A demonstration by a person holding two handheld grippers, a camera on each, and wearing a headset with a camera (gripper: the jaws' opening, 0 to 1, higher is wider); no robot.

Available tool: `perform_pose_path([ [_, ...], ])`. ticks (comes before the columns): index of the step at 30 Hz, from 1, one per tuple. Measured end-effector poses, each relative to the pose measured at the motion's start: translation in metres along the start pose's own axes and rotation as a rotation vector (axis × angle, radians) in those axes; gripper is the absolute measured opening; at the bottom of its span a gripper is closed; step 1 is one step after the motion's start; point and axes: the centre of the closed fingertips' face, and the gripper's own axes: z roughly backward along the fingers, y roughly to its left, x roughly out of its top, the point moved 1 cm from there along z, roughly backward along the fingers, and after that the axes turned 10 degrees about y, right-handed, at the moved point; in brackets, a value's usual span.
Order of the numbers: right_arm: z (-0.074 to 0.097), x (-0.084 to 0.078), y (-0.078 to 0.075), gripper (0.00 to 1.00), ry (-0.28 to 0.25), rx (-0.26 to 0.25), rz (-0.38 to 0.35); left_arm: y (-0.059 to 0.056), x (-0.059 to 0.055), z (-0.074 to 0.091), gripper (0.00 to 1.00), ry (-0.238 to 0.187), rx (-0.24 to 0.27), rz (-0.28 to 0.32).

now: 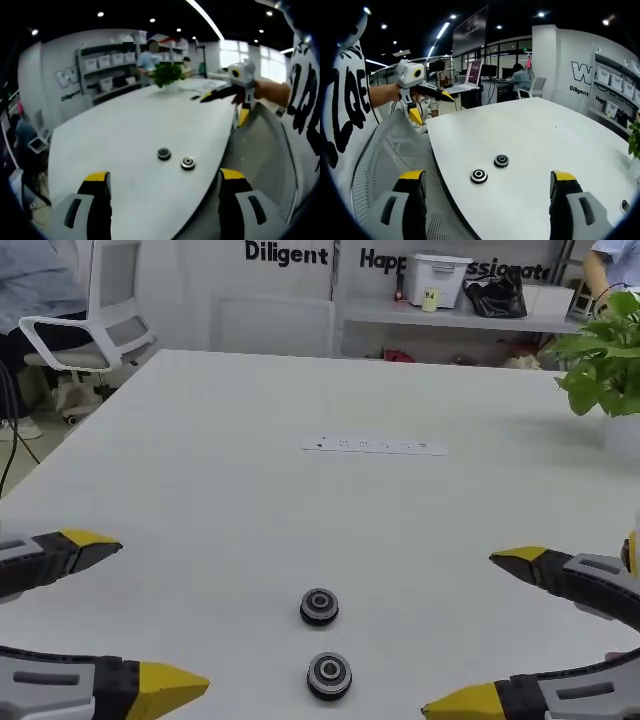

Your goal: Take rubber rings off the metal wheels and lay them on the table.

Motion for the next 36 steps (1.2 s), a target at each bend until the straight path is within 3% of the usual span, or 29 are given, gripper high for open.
perform_pose_path([
  [12, -0.002, -0.001, 0.001, 1.0, 0.014, 0.002, 0.017, 0.0, 0.002, 0.0, 0.9, 0.006, -0.011, -0.006],
  [23, -0.002, 0.004, 0.003, 1.0, 0.03, -0.016, 0.035, 0.004, 0.004, -0.001, 0.9, 0.007, -0.051, -0.028],
  [28, 0.0, 0.004, 0.002, 1.0, 0.03, -0.026, 0.033, 0.009, 0.002, -0.008, 0.9, 0.017, -0.064, -0.029],
  [36, 0.002, 0.004, -0.001, 1.0, 0.027, -0.024, 0.051, 0.004, 0.009, -0.014, 0.9, 0.009, -0.09, -0.045],
])
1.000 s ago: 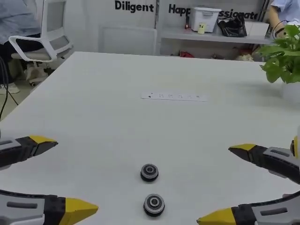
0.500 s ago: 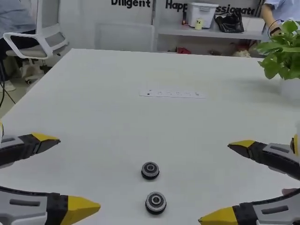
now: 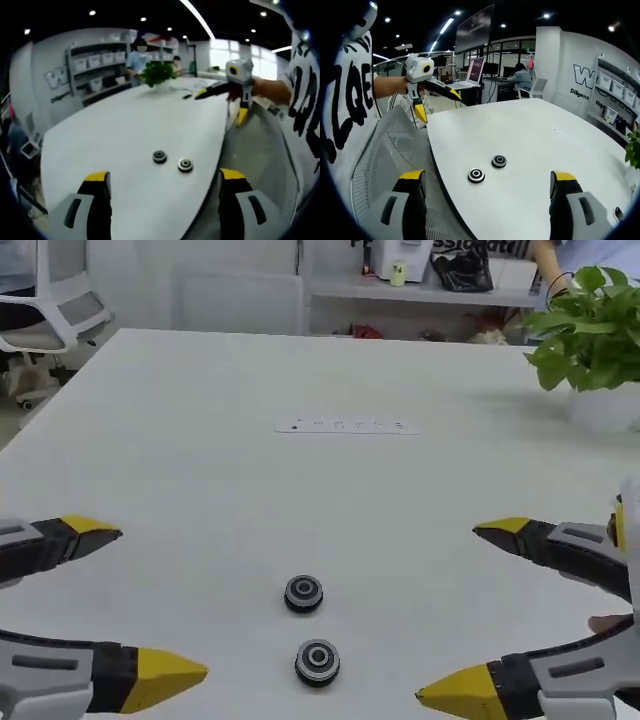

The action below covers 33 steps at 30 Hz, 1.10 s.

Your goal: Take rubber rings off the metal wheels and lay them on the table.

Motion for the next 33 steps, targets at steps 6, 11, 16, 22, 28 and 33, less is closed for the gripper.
perform_pose_path([
  [6, -0.003, 0.002, -0.005, 1.0, -0.004, 0.01, 0.011, 0.004, 0.002, 0.004, 0.9, -0.013, 0.015, 0.007],
  [11, -0.006, 0.005, -0.01, 1.0, -0.016, 0.015, 0.03, 0.006, -0.003, 0.004, 0.9, -0.002, 0.025, 0.0],
  [16, -0.006, 0.009, -0.011, 1.0, -0.039, 0.033, 0.047, 0.009, -0.004, 0.005, 0.89, 0.001, 0.045, -0.008],
  [22, -0.007, 0.013, -0.012, 1.0, -0.057, 0.052, 0.056, 0.012, -0.003, 0.009, 0.89, -0.013, 0.068, -0.004],
  [28, -0.005, 0.016, -0.011, 0.99, -0.073, 0.064, 0.061, 0.016, 0.0, 0.009, 0.89, -0.03, 0.082, 0.013],
  [33, -0.005, 0.018, -0.011, 0.98, -0.082, 0.09, 0.052, 0.016, 0.002, 0.009, 0.9, -0.03, 0.089, 0.005],
])
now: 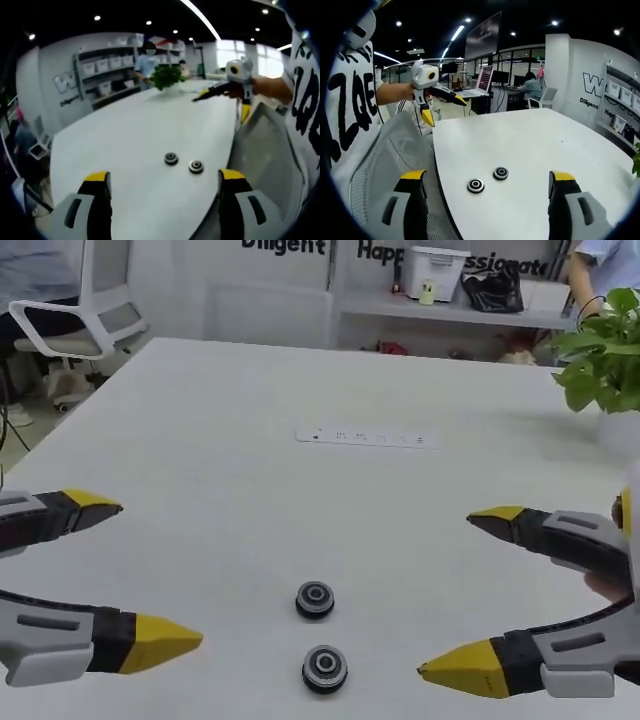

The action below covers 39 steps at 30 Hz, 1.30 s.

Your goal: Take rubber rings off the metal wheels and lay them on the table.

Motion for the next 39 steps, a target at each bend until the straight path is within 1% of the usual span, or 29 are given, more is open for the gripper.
perform_pose_path([
  [4, 0.0, 0.003, 0.002, 0.93, -0.006, 0.022, -0.001, 0.0, 0.001, 0.0, 0.9, 0.0, 0.001, 0.002],
  [12, -0.006, 0.006, 0.004, 0.92, -0.003, 0.048, 0.03, 0.0, 0.001, -0.001, 0.9, 0.003, 0.006, 0.006],
  [17, -0.009, 0.01, 0.004, 0.9, -0.004, 0.071, 0.048, 0.003, 0.004, -0.001, 0.9, 0.002, 0.014, 0.003],
  [30, -0.017, 0.015, 0.002, 0.9, -0.01, 0.091, 0.073, 0.009, 0.007, -0.003, 0.9, 0.005, 0.013, 0.001],
  [39, -0.021, 0.017, 0.001, 0.9, -0.014, 0.102, 0.081, 0.01, 0.011, -0.011, 0.9, 0.005, -0.001, -0.011],
])
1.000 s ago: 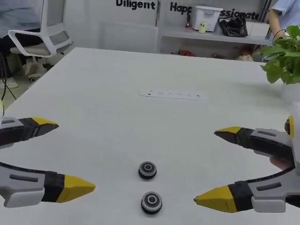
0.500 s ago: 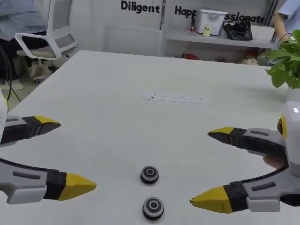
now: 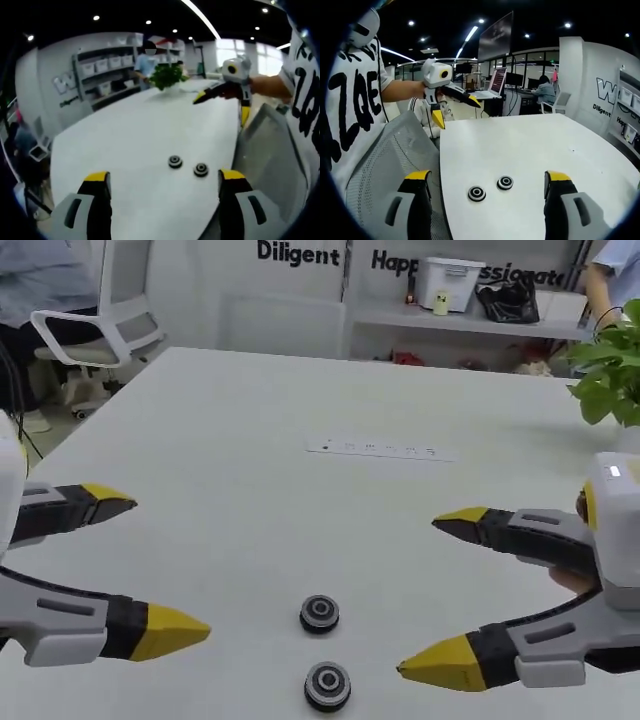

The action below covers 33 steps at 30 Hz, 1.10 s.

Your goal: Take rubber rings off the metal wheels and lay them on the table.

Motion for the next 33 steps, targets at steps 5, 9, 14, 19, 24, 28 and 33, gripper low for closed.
perform_pose_path([
  [5, -0.002, -0.001, -0.001, 0.89, 0.002, 0.004, 0.001, -0.001, 0.002, -0.003, 0.9, 0.0, -0.009, -0.007],
  [9, -0.004, -0.001, -0.001, 0.89, 0.005, 0.01, 0.006, 0.0, 0.002, -0.005, 0.9, 0.0, -0.016, -0.007],
  [14, -0.006, 0.0, 0.0, 0.89, 0.004, 0.015, 0.009, 0.001, 0.003, -0.007, 0.89, 0.0, -0.022, -0.01],
  [19, -0.007, 0.0, 0.0, 0.88, 0.005, 0.018, 0.015, 0.002, 0.003, -0.009, 0.89, -0.001, -0.028, -0.009],
  [24, -0.009, -0.003, 0.0, 0.87, 0.011, 0.024, 0.019, 0.001, 0.003, -0.012, 0.89, 0.003, -0.036, -0.016],
  [28, -0.01, -0.005, 0.001, 0.87, 0.014, 0.028, 0.022, 0.0, 0.003, -0.015, 0.89, 0.004, -0.042, -0.021],
  [33, -0.013, -0.008, 0.001, 0.86, 0.017, 0.034, 0.019, -0.002, 0.004, -0.018, 0.88, 0.006, -0.051, -0.026],
])
